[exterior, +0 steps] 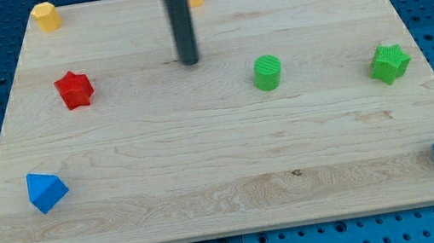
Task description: Push the green circle to the bottom center
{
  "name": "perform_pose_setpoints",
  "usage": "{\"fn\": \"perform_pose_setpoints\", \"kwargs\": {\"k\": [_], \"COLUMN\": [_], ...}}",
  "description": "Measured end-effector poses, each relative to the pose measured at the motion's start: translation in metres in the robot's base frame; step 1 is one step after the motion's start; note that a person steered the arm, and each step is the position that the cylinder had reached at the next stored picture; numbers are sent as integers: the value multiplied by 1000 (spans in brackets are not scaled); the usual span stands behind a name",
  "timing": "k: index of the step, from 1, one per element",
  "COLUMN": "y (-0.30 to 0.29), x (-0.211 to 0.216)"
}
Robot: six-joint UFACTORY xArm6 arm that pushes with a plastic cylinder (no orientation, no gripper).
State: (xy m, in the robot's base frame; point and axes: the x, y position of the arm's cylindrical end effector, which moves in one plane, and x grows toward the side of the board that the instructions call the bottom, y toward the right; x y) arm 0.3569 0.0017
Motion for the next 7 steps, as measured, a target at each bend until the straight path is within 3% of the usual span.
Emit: {"fn": "perform_pose_setpoints", "kwargs": {"k": [1, 2, 4, 7], "y": [90, 124, 111, 94], "x": [-1, 10, 41, 41]}}
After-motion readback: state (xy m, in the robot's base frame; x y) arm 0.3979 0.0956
